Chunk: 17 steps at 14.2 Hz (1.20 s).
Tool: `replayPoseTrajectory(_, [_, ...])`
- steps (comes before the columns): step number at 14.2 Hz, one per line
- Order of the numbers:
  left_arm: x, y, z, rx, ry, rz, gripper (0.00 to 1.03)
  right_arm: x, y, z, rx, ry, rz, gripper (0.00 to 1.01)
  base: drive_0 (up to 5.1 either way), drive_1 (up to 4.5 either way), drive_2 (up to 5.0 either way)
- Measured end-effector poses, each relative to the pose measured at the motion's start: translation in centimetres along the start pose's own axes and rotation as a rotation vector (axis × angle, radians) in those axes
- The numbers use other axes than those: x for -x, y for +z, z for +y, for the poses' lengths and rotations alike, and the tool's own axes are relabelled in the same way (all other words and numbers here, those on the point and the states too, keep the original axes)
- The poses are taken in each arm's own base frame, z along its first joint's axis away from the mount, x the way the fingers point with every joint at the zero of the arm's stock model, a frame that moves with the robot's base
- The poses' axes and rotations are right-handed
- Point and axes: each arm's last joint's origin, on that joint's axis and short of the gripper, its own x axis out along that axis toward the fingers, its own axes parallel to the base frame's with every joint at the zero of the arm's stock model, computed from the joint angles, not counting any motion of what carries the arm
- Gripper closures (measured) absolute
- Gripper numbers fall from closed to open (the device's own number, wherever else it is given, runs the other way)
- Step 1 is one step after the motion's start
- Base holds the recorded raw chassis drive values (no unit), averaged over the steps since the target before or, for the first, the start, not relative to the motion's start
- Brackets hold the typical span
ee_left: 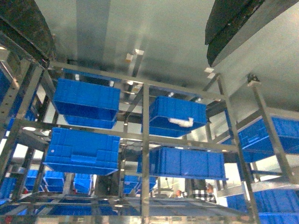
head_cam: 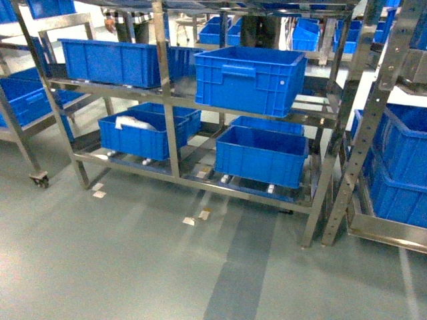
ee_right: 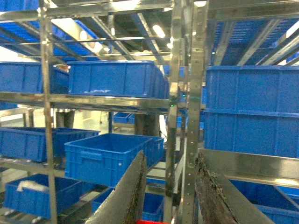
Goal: Pick red block from blue box to shelf
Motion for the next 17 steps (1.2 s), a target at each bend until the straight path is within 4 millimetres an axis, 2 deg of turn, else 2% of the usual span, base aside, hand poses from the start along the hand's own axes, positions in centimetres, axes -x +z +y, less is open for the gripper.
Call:
replayPoseTrajectory(6, [0.00,0.01,0.00,0.000,0.001,-0.001,0.05,0.00,-0.02,0.00,0.000,-0.001,0.002,0.74,-1.4,-1.41,-1.4])
replayPoseTrajectory(17, [0.00,-0.01,0.01,0.000,0.002,0.002,0.05,-0.02,-0.08,0.02,0.000,0.005,0.006,0.74,-4.1,4.47,-0.6])
